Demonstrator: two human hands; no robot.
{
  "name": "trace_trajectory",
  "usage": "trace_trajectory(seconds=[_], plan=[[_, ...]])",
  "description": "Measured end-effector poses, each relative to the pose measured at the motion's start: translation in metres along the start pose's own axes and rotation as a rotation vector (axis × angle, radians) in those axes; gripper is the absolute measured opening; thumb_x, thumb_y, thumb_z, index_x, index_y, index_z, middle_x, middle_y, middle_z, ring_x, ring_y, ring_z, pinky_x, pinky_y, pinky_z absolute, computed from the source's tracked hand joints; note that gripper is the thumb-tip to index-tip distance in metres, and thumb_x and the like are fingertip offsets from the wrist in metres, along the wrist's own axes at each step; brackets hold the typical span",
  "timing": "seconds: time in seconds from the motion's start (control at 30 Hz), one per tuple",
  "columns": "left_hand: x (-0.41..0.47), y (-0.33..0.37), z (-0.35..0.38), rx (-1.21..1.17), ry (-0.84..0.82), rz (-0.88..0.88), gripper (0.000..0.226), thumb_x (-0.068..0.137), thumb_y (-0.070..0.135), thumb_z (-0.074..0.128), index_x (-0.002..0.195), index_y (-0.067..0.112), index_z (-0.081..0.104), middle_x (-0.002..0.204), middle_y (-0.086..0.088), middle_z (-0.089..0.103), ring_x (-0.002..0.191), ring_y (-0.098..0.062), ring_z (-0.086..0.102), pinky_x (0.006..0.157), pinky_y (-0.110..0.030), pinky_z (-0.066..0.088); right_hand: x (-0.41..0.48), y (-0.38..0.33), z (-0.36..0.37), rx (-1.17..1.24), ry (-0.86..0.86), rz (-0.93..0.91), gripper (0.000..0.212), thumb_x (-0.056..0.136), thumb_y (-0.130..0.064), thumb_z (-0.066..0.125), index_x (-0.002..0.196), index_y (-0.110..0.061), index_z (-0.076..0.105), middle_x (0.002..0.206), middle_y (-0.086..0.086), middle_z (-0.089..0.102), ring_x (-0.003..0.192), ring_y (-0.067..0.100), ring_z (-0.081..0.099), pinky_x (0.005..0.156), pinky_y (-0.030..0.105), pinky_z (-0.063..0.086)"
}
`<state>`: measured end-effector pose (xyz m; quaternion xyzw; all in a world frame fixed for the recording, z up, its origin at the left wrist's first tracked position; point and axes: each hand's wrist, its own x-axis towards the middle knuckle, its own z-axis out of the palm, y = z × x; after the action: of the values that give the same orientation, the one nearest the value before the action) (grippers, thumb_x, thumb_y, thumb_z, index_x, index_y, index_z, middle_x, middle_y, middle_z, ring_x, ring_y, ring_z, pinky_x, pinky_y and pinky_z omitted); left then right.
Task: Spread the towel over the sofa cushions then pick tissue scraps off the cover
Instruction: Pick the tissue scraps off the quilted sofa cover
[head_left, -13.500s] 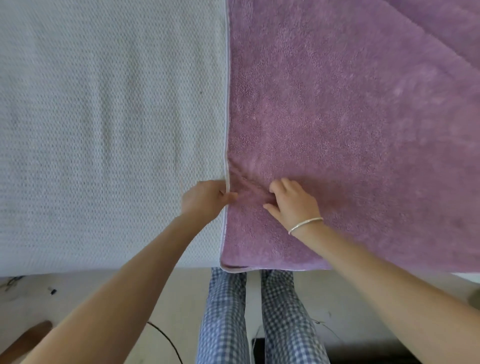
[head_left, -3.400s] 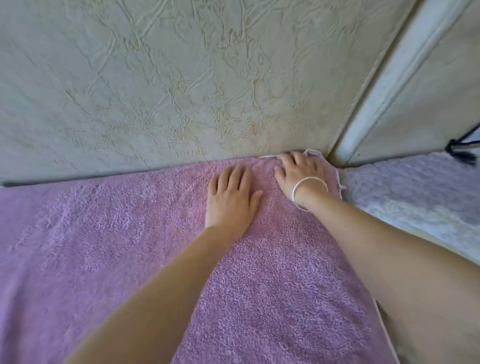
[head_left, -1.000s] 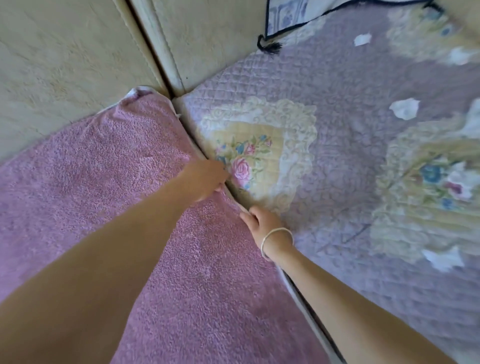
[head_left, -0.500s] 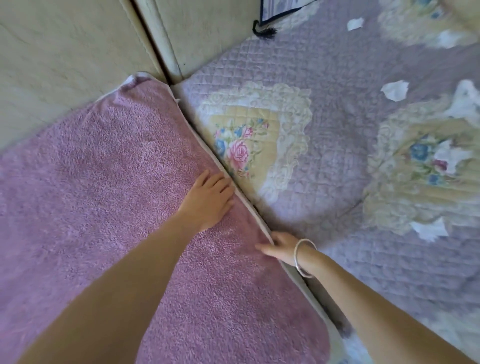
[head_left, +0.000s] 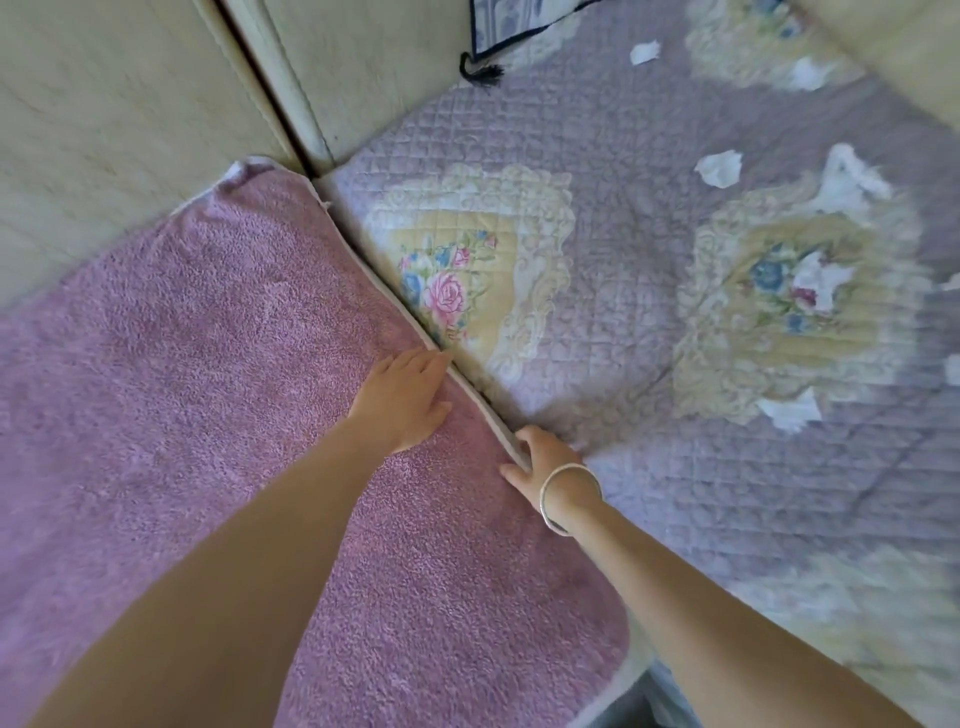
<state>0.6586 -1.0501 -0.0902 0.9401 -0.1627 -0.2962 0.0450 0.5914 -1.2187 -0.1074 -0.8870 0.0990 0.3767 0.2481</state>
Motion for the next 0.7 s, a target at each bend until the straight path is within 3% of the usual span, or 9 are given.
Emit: trace_trajectory(seconds=[0.13,0.33,0.47,0.57,0.7], plan=[[-0.028,0.008,-0.020,-0.342,-0.007,-0.126,0.075,0.089,0.042,0.052,0.147,0.016,0.013,0.152,-0.008,0.027,0.136,-0.028,0.032,0.111,-0.045,0.032,-0.023,-0.018,-0.018,0.201,0.000,0.042,0.065,0.091,-0.035,0.054,0.145,-0.014,0.024,0.149,0.006,0.036,0.134,0.024,0.040,0.108,0.035,0.035],[-0.078,0.030,-0.080,-0.761,0.063,-0.182,0.076,0.083,0.041,0.063,0.144,0.020,0.023,0.150,-0.006,0.032,0.134,-0.028,0.035,0.109,-0.043,0.033,-0.080,-0.047,-0.064,0.347,0.140,0.021,0.062,0.093,-0.032,0.052,0.143,-0.009,0.025,0.146,0.009,0.037,0.132,0.027,0.040,0.105,0.035,0.037],[-0.117,0.048,-0.130,-0.878,0.152,-0.136,0.072,0.082,0.042,0.064,0.141,0.021,0.030,0.147,-0.003,0.036,0.131,-0.024,0.038,0.104,-0.038,0.037,-0.140,-0.067,-0.107,0.504,0.274,-0.020,0.061,0.091,-0.031,0.055,0.143,-0.011,0.028,0.147,0.008,0.038,0.135,0.024,0.037,0.108,0.036,0.034],[-0.148,0.070,-0.174,-0.859,0.218,-0.031,0.070,0.082,0.043,0.064,0.140,0.020,0.032,0.146,-0.001,0.037,0.133,-0.021,0.036,0.106,-0.033,0.031,-0.191,-0.078,-0.145,0.586,0.392,-0.072,0.062,0.090,-0.030,0.057,0.142,-0.012,0.028,0.147,0.007,0.039,0.134,0.024,0.039,0.106,0.033,0.035],[-0.183,0.111,-0.233,-0.847,0.315,0.107,0.069,0.082,0.046,0.062,0.139,0.018,0.033,0.144,0.000,0.039,0.131,-0.019,0.038,0.097,-0.027,0.031,-0.259,-0.080,-0.196,0.677,0.561,-0.120,0.062,0.090,-0.026,0.059,0.142,-0.012,0.029,0.146,0.009,0.039,0.134,0.025,0.039,0.101,0.031,0.036]])
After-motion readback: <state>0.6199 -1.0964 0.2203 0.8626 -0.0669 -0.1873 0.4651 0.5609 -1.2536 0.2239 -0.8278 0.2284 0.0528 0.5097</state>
